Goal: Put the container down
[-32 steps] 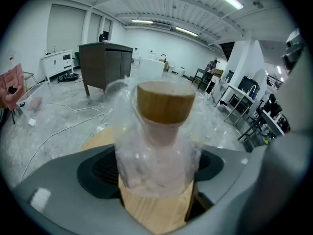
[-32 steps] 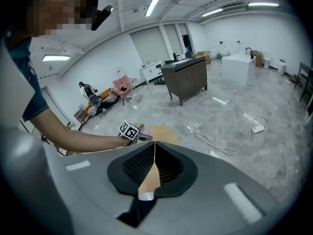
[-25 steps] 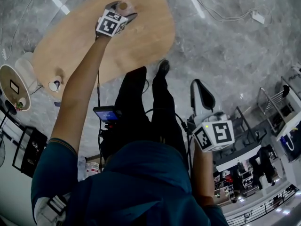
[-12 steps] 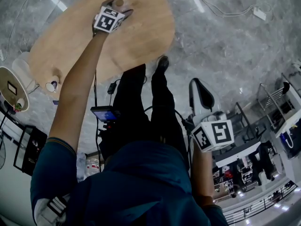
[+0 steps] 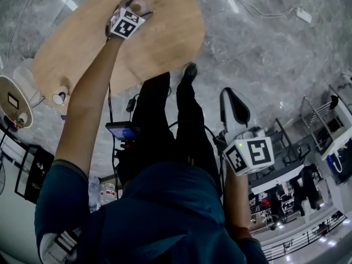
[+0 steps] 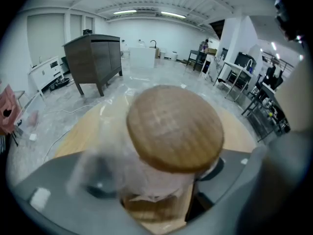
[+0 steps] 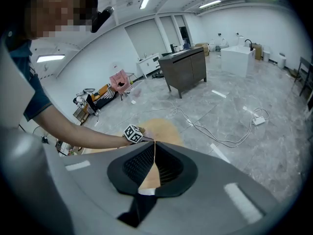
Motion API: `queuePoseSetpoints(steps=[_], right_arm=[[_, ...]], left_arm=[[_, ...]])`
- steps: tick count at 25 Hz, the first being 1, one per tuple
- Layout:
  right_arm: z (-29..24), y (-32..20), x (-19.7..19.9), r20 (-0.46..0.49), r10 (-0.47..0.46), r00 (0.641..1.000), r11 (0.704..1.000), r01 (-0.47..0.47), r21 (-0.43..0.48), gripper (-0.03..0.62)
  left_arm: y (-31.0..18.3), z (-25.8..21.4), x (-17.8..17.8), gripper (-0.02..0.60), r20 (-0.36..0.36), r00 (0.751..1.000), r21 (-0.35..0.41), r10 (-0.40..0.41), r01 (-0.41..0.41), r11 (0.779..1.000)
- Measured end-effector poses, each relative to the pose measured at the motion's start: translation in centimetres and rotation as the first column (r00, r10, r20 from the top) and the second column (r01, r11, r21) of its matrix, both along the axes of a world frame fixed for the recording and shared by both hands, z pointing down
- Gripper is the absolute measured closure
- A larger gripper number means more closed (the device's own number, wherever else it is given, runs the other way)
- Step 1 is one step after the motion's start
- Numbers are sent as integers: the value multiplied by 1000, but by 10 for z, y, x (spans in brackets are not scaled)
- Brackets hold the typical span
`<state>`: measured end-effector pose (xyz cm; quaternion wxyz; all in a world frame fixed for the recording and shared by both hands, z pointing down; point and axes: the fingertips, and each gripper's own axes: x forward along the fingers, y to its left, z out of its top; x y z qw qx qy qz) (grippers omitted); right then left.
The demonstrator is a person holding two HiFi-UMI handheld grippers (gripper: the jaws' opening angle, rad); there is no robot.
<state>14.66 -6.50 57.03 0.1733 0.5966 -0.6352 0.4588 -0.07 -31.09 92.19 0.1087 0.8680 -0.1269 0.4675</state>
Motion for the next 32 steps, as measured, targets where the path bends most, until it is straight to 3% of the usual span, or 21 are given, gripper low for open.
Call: queuePoseSetpoints(steps=[6, 9, 14, 19, 25, 32], right_arm=[[-7, 1, -1, 1, -16, 1000, 1000, 16, 16, 582], [-14, 3, -1, 2, -30, 1000, 999, 30, 30, 582], [-32, -3, -4, -6, -58, 998, 995, 59, 75, 582], [-60, -10, -9, -18, -95, 995, 986, 97, 137, 582], [-102, -18, -10, -37, -138, 990, 964, 142, 226, 582], [-160, -39, -31, -66, -203, 977, 912, 213, 350, 582]], left_arm=[[6, -3, -12, 178, 14, 998, -43, -62, 63, 997], [4, -17, -14, 179, 6, 997, -1, -75, 75, 997], [13, -33, -36, 184, 40, 993, -10, -111, 111, 994], [6, -71, -68, 234, 51, 985, 59, -164, 161, 985], [2, -147, -96, 265, -20, 966, 146, -257, 257, 955], [5, -271, -137, 320, -163, 923, 236, -349, 380, 894]])
